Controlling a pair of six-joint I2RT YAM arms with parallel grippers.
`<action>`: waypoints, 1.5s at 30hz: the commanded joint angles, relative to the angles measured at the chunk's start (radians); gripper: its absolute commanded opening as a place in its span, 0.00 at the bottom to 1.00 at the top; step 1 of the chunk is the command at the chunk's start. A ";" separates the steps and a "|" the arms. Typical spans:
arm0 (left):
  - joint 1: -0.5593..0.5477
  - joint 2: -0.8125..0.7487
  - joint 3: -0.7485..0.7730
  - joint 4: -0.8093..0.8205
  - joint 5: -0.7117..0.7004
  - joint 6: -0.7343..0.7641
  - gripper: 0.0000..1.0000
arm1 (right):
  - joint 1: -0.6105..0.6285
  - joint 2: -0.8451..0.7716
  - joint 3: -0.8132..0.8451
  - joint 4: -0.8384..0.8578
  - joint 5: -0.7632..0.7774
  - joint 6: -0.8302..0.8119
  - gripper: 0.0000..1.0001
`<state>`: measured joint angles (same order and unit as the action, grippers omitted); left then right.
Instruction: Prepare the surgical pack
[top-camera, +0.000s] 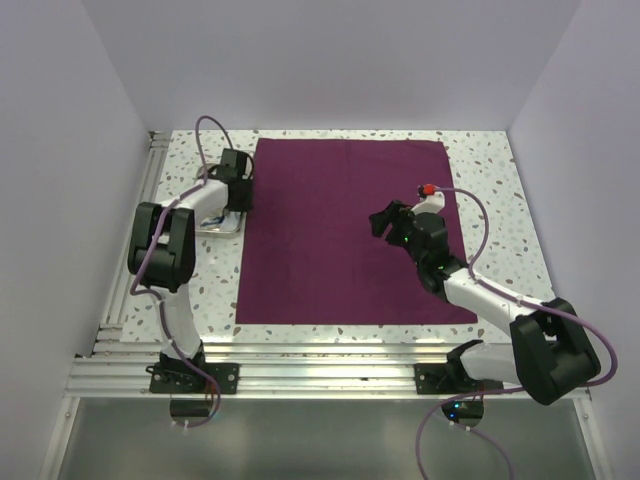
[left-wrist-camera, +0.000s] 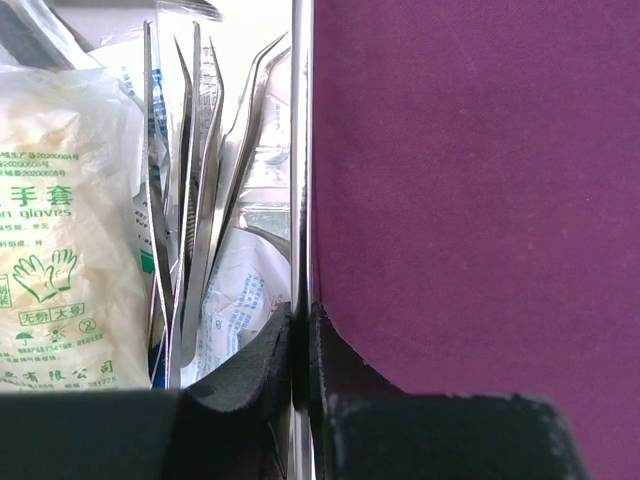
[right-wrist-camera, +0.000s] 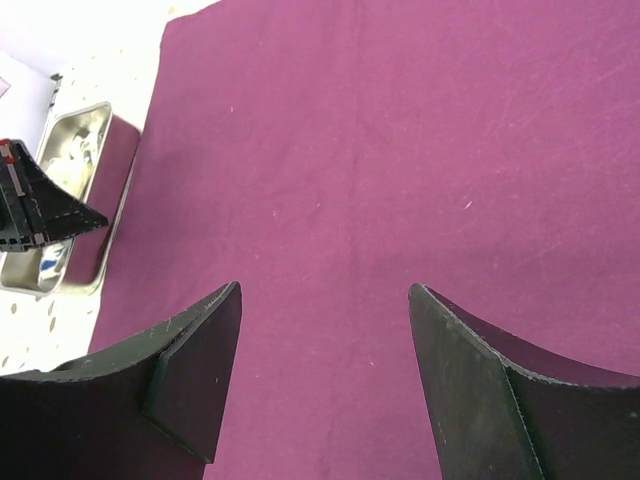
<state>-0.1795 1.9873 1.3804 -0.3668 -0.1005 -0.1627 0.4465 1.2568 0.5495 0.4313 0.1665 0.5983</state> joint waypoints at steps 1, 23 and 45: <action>0.000 -0.068 -0.021 -0.001 -0.047 -0.031 0.00 | -0.005 0.001 -0.005 0.038 0.018 -0.008 0.71; -0.342 -0.249 0.009 -0.133 -0.419 -0.101 0.00 | -0.025 -0.022 -0.014 0.026 0.028 0.006 0.70; -0.592 0.059 0.503 -0.771 -0.686 -1.041 0.00 | -0.120 -0.105 -0.071 -0.002 0.059 0.080 0.66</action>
<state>-0.7231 1.9869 1.7397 -0.9615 -0.6788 -0.9932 0.3351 1.1690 0.4854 0.4107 0.1970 0.6582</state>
